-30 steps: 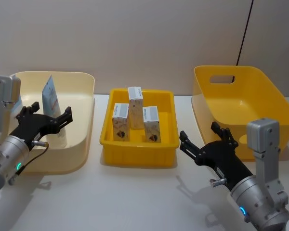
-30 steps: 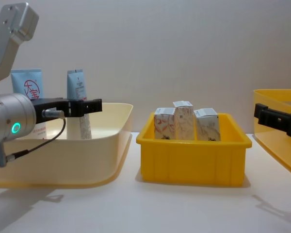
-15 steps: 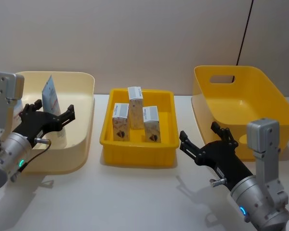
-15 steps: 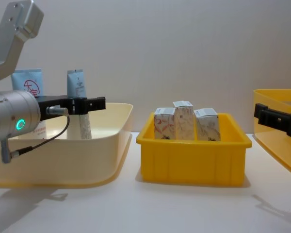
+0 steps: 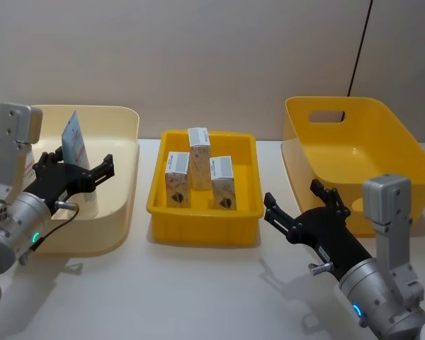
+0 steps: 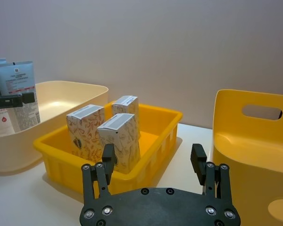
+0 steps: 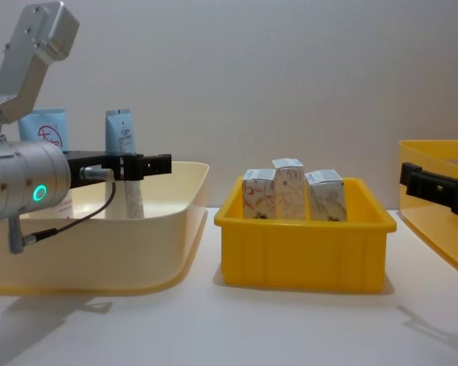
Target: Bimanual collaborative sorting of washing and personal care products
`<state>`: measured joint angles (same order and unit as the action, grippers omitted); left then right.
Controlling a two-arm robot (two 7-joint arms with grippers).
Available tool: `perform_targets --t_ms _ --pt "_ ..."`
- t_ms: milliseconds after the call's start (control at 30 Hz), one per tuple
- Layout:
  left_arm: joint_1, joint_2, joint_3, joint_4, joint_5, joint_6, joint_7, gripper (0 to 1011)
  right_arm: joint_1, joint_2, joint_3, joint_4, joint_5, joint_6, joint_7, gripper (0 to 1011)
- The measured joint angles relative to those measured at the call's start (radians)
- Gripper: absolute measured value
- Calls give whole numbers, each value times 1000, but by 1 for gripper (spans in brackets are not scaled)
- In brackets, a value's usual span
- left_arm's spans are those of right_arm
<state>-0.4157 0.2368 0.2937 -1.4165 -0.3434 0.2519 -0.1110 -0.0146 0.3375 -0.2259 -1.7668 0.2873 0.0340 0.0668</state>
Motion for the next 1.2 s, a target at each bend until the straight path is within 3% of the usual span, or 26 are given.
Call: perform_targets --t_ms 167,400,833,1200 --pt "-3 -2 0 3 2 5 -1 969 0 0 0 0 0 0 0 1001" --pt "-6 -3 1 4 5 10 -2 814 0 0 0 0 0 0 0 1001" --pt "-7 -5 2 6 7 13 -2 362 0 0 0 0 0 0 0 1001" --pt "-8 -5 2 7 8 14 -2 253 0 0 0 0 0 0 0 1001"
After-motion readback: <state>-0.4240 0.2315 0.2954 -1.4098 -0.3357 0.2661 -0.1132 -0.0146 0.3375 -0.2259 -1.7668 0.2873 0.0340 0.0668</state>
